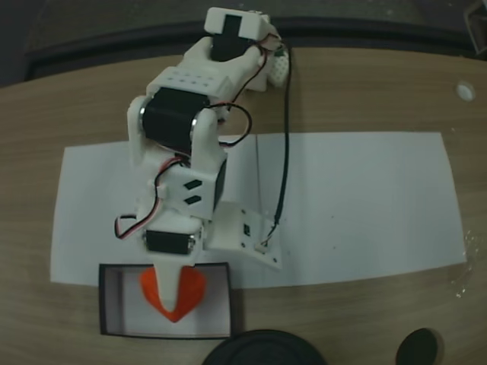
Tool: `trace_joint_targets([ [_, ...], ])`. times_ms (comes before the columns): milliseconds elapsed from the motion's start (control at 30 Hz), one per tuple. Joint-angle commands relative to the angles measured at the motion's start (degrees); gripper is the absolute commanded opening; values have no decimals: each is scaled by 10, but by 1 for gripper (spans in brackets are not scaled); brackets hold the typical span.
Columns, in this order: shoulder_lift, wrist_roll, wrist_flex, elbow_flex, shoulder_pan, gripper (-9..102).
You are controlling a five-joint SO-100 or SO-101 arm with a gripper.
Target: Grab a orange square and put it in the box.
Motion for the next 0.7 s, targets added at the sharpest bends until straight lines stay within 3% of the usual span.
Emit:
trace_joint_targets([
  [0,10,4,-4,-42,-3,15],
  [100,2,4,-1,-41,-4,16],
  [300,9,45,10,-38,4,36],
  [467,29,46,54,-59,-2,36],
  [567,61,45,86,-73,2,29],
  [667,122,48,98,-77,10,10],
])
